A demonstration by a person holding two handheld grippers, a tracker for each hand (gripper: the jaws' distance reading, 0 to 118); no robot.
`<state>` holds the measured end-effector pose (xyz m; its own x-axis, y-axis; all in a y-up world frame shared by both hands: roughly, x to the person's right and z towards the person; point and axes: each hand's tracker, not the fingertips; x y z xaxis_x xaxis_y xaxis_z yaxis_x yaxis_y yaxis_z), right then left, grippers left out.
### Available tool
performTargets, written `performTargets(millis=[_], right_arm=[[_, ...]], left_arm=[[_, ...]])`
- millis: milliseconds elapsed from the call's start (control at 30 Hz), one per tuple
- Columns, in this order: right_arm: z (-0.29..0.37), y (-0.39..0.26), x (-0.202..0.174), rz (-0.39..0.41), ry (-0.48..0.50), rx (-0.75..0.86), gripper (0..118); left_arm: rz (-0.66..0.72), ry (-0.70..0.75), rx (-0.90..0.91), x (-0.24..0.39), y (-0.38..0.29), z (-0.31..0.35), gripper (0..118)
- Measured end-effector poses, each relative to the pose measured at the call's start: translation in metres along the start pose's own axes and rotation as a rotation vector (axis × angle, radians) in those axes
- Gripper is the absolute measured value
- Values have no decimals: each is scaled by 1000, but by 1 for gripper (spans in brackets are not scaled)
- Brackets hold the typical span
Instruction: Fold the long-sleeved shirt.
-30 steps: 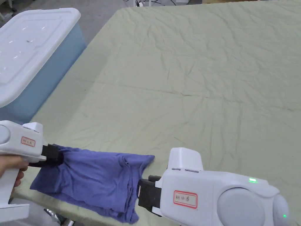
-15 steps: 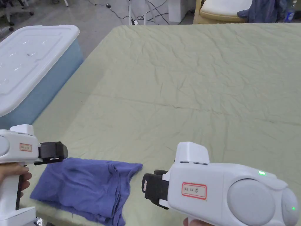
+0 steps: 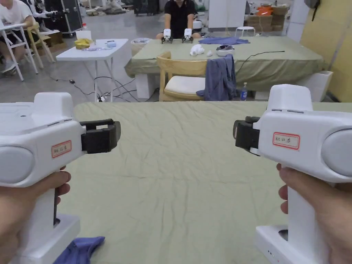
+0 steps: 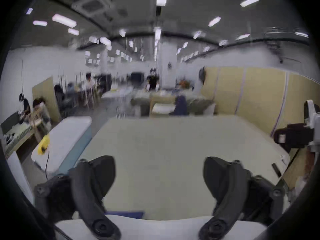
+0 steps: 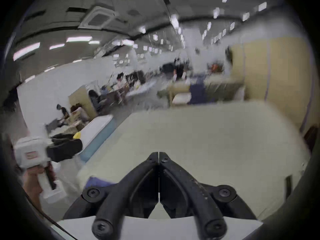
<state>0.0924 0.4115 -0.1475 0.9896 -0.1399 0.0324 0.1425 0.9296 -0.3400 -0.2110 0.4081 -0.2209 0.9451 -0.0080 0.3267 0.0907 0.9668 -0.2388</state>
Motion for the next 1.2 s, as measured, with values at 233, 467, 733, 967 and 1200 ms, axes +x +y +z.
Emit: performTargets(millis=[233,467,733,967,1200], right_arm=[[100,-13,35,59,-195,321,3],[152,-45,44,54,-229,340,3],[169,-44,45,67,-194,348,3],[170,-38,35,70,-166,357,3],[160,-38,37,51,-145,346,118]], left_arm=[[-96,46,286,87,-1,78,1],[31,67,317,104,-5,129,3],[46,73,296,111,-8,138,3],[47,78,305,111,0,152,3],[-8,83,275,120,-7,140,114]])
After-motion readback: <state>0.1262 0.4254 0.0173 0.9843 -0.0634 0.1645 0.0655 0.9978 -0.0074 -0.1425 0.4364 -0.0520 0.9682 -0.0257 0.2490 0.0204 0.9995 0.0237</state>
